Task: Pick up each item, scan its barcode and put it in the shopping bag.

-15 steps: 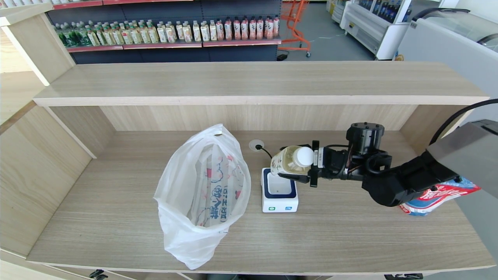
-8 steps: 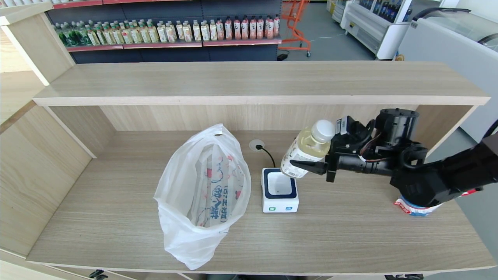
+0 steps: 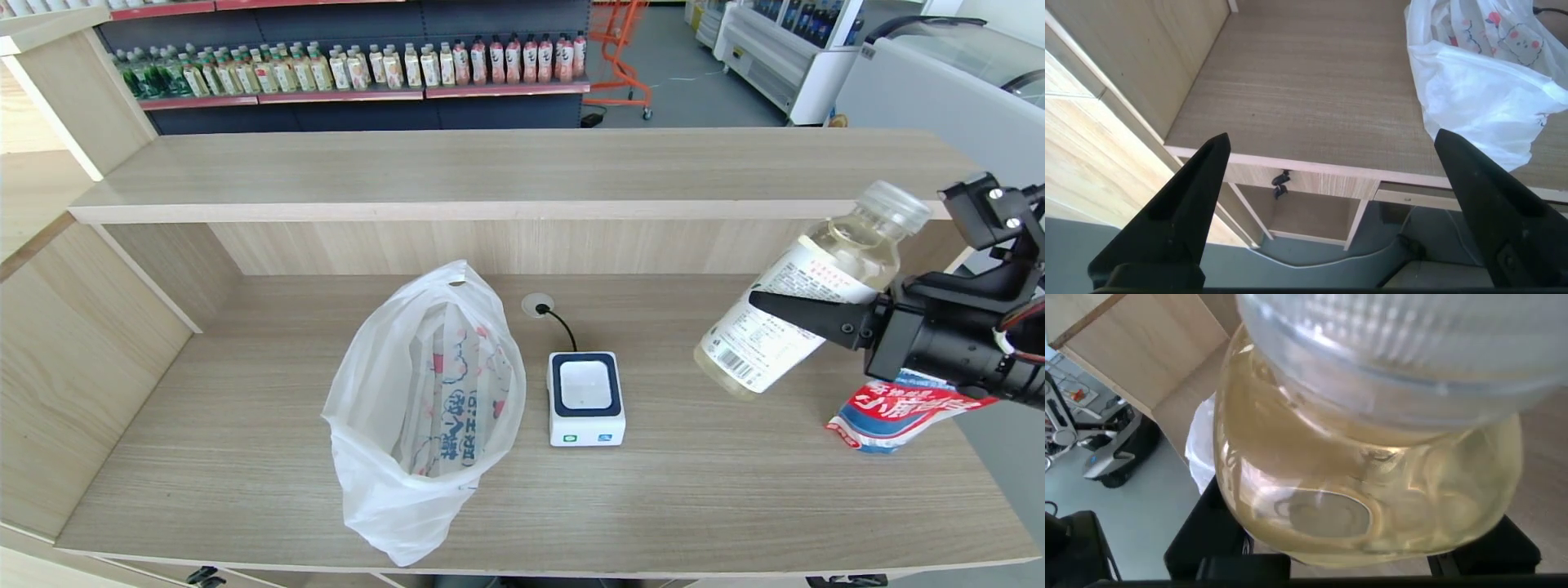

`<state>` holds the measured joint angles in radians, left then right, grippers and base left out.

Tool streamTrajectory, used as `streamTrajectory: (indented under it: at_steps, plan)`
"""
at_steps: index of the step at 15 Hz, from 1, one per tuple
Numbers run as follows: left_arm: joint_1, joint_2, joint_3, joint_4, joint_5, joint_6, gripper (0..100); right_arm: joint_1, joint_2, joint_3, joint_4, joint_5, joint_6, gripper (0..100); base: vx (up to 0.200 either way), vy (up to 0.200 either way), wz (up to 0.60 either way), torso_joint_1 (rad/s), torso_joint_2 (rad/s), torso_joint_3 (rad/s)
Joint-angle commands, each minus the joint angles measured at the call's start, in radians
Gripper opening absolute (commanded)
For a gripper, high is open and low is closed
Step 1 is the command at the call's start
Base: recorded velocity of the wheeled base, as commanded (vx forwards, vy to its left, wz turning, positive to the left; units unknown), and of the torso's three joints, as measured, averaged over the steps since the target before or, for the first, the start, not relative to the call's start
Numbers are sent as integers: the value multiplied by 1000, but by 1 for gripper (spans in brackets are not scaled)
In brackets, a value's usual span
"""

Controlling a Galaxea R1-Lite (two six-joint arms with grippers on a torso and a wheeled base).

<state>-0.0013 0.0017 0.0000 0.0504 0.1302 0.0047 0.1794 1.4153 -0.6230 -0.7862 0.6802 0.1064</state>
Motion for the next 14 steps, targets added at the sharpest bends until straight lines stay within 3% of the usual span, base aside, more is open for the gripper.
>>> streamTrajectory:
  at_steps: [1,6,9,12,14]
  plan:
    - [0,0,0,0,0,1,100,-27,-81,35,-1,-1,15,0,0,0,0,0,0,0]
    - [0,0,0,0,0,3,100,-34,-127,62,1,-2,16,0,0,0,0,0,0,0]
    - [0,0,0,0,0,0,100,-34,-150,89,1,-1,19,0,-200,0,0,1,-1,6]
    - [0,0,0,-1,0,-2,100,-34,-168,115,1,-1,19,0,0,0,0,0,0,0]
    - [0,0,0,-1,0,-6,100,-34,-170,121,2,-1,26,0,0,200,0,-10,-10,7]
